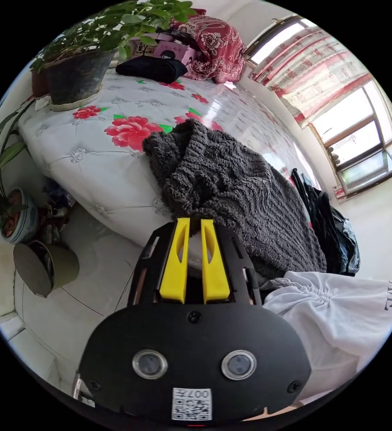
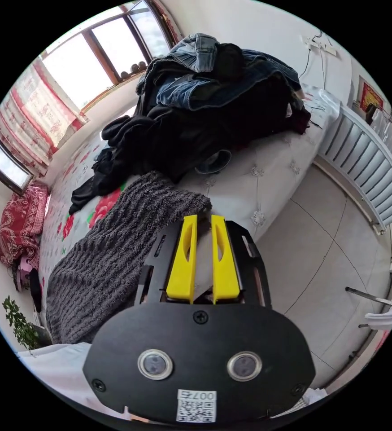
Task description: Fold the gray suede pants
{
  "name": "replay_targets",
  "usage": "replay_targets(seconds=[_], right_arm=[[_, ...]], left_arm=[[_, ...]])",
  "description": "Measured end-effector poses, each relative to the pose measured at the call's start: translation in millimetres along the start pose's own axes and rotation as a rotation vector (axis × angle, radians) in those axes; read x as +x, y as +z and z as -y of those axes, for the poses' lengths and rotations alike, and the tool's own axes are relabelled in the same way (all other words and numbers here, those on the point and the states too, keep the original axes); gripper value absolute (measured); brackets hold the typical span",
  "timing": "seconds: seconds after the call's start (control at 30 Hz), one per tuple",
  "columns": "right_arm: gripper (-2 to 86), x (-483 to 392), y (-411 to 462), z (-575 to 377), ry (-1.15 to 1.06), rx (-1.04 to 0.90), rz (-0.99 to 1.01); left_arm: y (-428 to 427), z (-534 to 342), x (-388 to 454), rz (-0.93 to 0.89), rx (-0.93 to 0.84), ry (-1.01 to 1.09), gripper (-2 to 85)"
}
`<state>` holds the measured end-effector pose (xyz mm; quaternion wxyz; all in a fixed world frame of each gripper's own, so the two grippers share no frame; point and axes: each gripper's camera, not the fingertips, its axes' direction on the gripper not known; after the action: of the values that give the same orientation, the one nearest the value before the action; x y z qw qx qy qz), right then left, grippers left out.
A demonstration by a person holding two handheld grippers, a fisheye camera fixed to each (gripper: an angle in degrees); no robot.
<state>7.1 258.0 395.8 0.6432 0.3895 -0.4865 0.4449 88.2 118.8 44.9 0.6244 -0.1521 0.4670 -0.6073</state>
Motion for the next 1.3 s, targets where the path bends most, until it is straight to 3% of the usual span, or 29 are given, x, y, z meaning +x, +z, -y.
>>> replay_targets(seconds=[0.1, 0.23, 0.37, 0.5, 0.6, 0.7, 0.8, 0.9, 0.93, 1.0, 1.13, 1.3], right_arm=[[3.9, -35, 0, -25, -0.068, 0.046, 0.089], [4.2, -145, 32, -59, -0.391, -0.073, 0.281], [4.4, -248, 69, -111, -0.655, -0.197, 0.35], [4.7, -342, 103, -188, -0.896, -0.344, 0.467], [5.0, -382, 135, -249, -1.057, -0.519, 0.441], [5.4, -383, 145, -289, -1.065, -0.461, 0.387], [5.6, -388, 150, -302, -1.07, -0.482, 0.375], [5.9, -397, 150, -296, -1.03, -0.497, 0.407], [6.2, -402, 147, -293, -1.024, -0.473, 0.423], [6.7, -416, 144, -289, -1.045, -0.445, 0.423], [8.5, -472, 146, -277, -1.138, -0.373, 0.46], [10.1, -557, 171, -279, -1.267, -0.282, 0.422]], left_arm=[[-28, -2, -15, -0.046, 0.064, -0.026, 7.9], [-56, 3, -41, -0.109, 0.173, -0.127, 9.8], [-35, 19, -37, -0.121, 0.12, -0.129, 11.4], [4, 40, -4, 0.078, -0.066, -0.095, 5.9], [-38, 53, 37, 0.11, 0.084, 0.029, 4.6], [-91, 71, 74, 0.138, 0.218, 0.208, 4.4], [-94, 82, 71, 0.21, 0.214, 0.248, 4.8], [-14, 72, 25, 0.42, -0.091, 0.19, 5.2], [14, 59, 4, 0.403, -0.204, 0.11, 5.3], [-5, 41, -8, 0.294, 0.02, 0.034, 5.6], [-14, 34, -49, 0.09, 0.062, -0.153, 8.9], [-56, 43, -17, 0.212, 0.194, 0.008, 7.6]])
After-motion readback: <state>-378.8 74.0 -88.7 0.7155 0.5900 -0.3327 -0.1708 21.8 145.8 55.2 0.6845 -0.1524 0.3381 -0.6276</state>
